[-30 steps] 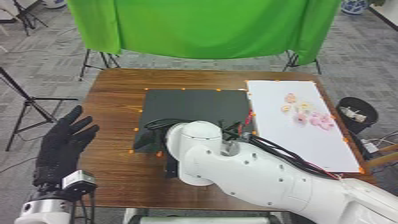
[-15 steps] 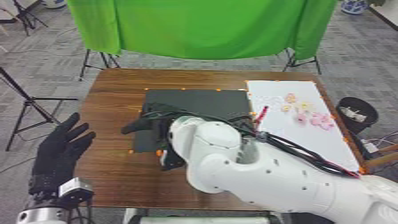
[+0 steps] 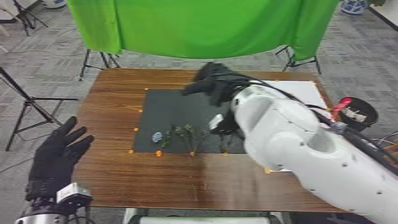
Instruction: Arrange flowers
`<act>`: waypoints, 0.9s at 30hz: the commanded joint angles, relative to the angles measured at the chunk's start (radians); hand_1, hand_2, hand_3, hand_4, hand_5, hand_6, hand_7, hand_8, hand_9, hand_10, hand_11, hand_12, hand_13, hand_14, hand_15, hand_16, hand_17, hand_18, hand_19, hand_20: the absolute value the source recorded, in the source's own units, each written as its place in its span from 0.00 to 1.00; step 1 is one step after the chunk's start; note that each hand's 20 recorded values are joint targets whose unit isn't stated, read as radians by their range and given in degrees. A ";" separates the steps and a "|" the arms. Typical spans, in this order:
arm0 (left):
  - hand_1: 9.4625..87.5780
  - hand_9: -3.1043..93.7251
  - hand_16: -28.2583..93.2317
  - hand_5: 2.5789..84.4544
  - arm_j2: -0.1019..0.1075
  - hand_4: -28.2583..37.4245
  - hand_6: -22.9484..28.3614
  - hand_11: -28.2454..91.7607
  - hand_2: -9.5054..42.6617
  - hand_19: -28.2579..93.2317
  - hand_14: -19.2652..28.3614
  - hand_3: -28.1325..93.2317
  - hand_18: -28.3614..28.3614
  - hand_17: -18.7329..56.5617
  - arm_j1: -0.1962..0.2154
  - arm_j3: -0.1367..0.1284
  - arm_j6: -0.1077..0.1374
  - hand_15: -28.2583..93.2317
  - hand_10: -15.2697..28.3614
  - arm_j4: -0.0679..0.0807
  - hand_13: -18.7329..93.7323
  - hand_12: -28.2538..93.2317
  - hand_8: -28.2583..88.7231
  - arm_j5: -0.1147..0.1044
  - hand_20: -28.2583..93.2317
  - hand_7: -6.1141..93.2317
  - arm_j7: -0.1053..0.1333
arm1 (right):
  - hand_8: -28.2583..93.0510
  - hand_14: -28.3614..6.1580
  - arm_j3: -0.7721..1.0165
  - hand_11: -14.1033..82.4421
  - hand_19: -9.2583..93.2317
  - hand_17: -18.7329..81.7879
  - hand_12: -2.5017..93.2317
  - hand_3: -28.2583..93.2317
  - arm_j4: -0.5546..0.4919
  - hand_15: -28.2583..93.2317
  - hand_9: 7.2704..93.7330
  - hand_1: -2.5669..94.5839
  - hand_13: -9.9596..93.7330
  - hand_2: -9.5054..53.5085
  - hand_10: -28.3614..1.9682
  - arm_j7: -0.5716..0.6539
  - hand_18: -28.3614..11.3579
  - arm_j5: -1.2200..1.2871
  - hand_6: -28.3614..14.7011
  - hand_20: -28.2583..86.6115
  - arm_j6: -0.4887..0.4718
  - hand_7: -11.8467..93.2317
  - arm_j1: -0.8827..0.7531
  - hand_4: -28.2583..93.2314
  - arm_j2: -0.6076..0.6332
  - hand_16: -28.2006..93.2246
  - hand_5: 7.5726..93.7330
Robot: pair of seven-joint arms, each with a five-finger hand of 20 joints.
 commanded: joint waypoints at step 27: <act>0.23 0.38 0.13 0.42 0.005 0.06 0.62 0.50 0.32 0.60 0.90 0.76 0.84 0.12 -0.031 0.010 0.004 0.75 0.77 -0.006 0.35 0.33 0.17 0.068 0.36 0.17 -0.020 | 0.15 0.56 0.140 0.31 1.00 0.72 0.17 0.82 0.272 0.87 0.61 0.41 0.83 0.16 0.24 0.305 0.21 0.028 0.48 0.55 -0.075 0.26 -0.110 0.06 0.270 0.32 0.54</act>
